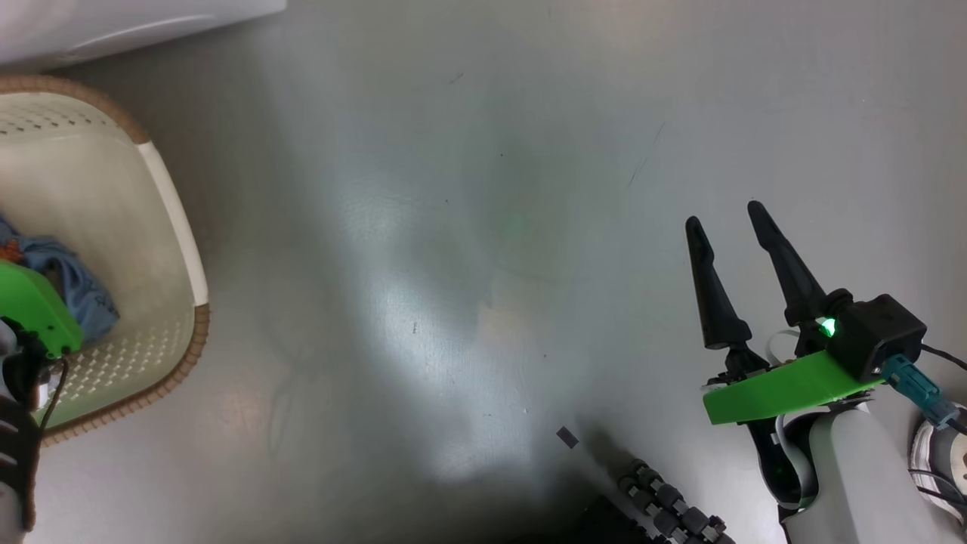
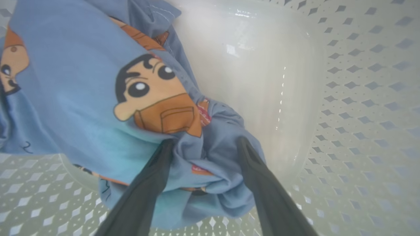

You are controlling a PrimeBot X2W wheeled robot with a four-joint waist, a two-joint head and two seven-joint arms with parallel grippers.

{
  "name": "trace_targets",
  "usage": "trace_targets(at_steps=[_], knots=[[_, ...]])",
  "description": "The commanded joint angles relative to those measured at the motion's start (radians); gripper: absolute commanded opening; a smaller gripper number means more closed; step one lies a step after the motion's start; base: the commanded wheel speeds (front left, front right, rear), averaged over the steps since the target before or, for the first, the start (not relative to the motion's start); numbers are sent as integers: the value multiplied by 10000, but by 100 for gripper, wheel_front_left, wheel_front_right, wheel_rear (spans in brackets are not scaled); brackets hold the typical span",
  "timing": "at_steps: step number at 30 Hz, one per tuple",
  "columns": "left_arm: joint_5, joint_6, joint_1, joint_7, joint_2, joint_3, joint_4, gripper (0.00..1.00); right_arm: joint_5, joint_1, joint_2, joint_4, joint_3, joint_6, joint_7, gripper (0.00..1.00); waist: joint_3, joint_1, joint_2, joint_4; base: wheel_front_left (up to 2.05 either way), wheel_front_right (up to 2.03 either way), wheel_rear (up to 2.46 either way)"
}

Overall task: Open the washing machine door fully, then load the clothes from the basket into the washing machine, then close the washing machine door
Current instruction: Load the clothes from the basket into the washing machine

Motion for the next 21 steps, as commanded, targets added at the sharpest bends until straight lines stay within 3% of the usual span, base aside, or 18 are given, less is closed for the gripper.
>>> trace_targets(at_steps=[1,17,19,20,21], knots=[[53,106,124,56,453,104,-13,100,14,423,-35,-212,120,16,-118,100,37,0,0,16,0,0,0],[71,523,-445,497,219,-244,73,100,-194,666,-34,-470,-4,16,-118,100,407,0,0,270,0,0,0],[73,602,-456,569,214,-282,78,39,-204,661,-34,-487,-6,16,-118,100,415,0,0,290,0,0,0],[78,655,-461,584,211,-302,80,0,-213,655,-34,-492,-8,16,-118,100,420,0,0,303,0,0,0],[82,687,-461,601,204,-324,81,0,-225,646,-34,-490,-8,16,-118,100,420,0,0,315,0,0,0]])
